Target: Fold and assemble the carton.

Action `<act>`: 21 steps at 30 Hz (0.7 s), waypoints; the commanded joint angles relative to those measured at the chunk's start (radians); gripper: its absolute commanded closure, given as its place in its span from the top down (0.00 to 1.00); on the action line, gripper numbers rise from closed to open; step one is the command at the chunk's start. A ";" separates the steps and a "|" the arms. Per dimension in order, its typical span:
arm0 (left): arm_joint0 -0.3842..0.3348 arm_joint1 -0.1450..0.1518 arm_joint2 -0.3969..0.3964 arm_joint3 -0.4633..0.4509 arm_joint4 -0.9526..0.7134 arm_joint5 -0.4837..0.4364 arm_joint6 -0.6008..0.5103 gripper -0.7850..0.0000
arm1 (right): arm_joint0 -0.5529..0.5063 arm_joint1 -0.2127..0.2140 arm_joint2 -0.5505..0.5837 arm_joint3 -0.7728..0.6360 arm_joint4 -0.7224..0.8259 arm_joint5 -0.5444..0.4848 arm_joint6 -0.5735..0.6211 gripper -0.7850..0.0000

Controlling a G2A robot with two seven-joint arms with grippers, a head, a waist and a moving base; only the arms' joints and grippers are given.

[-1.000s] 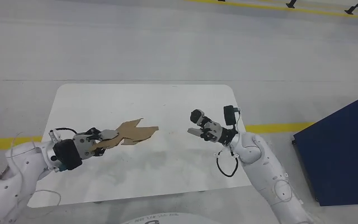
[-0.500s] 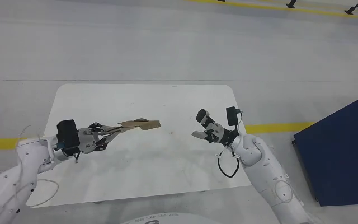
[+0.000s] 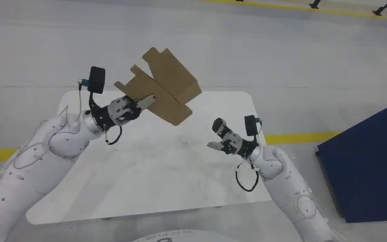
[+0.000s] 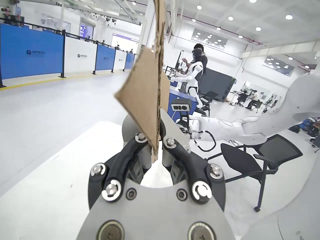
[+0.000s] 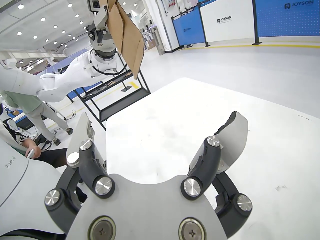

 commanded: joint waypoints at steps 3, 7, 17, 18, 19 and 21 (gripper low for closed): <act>0.000 0.000 0.000 0.000 0.001 0.000 0.000 0.00 | 0.000 0.000 0.000 0.000 0.000 0.000 0.000 1.00; 0.000 0.000 0.000 0.000 0.001 0.000 0.000 0.00 | 0.000 0.000 0.000 0.000 0.000 0.000 0.000 1.00; -0.019 0.001 -0.024 -0.017 0.118 0.049 -0.019 0.00 | 0.000 0.000 0.000 0.000 0.000 0.000 0.000 1.00; -0.026 0.002 -0.035 -0.030 0.216 0.082 -0.016 0.00 | 0.000 0.000 0.000 0.000 0.000 0.000 0.000 1.00; -0.029 0.001 -0.040 -0.042 0.316 0.117 -0.006 0.00 | 0.000 0.000 0.000 0.000 0.000 0.000 0.000 1.00; -0.032 -0.002 -0.037 -0.064 0.513 0.182 0.041 0.00 | 0.000 0.000 0.000 0.000 0.000 0.000 0.000 1.00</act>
